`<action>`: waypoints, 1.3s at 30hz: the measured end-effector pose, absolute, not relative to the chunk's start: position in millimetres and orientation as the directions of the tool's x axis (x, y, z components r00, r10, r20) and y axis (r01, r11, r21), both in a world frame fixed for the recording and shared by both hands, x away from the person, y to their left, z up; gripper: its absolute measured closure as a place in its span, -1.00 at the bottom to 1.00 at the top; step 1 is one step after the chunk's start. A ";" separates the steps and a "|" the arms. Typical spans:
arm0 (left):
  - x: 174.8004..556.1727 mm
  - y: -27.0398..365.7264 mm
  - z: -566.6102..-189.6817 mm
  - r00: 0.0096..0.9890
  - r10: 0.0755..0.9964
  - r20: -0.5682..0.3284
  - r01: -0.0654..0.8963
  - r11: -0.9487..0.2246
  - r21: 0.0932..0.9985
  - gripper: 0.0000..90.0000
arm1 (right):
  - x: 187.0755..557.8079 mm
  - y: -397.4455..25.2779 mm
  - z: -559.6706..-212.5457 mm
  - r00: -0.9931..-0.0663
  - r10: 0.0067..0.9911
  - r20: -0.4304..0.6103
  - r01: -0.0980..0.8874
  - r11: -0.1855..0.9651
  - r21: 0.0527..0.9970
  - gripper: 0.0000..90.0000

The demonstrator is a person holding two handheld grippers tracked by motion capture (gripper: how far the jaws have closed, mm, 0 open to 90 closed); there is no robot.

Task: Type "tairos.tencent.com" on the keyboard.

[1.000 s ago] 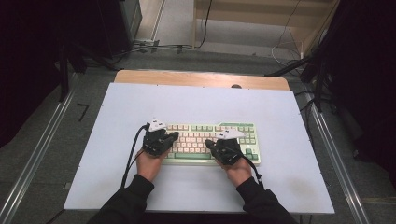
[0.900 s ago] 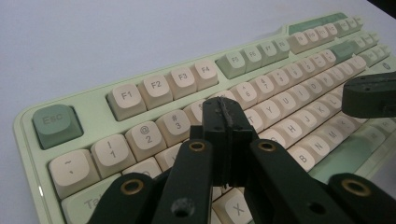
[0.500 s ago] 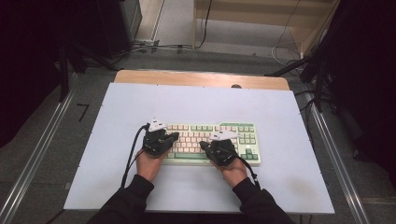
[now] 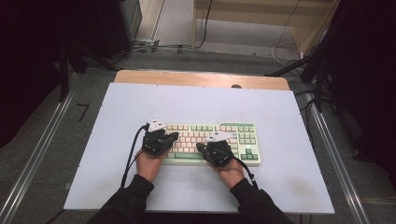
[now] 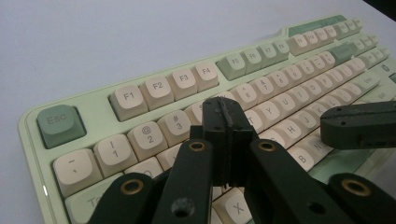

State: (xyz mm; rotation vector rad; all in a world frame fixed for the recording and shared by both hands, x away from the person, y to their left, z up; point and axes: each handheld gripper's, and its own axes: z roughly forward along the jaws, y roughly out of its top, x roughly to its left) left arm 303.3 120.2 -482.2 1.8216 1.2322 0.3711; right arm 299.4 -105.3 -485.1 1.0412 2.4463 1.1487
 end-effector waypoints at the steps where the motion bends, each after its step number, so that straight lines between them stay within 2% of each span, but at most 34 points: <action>1: 303.3 120.2 -482.3 0.462 0.859 -0.219 0.597 -0.119 0.793 1.00 | 299.6 -104.9 -485.6 -0.717 0.693 0.073 0.500 0.438 0.747 0.94; 39: 303.2 121.6 -482.0 0.461 0.861 -0.217 0.597 -0.120 0.793 1.00 | 299.0 -101.6 -488.0 -0.722 0.688 0.068 0.499 0.450 0.740 0.94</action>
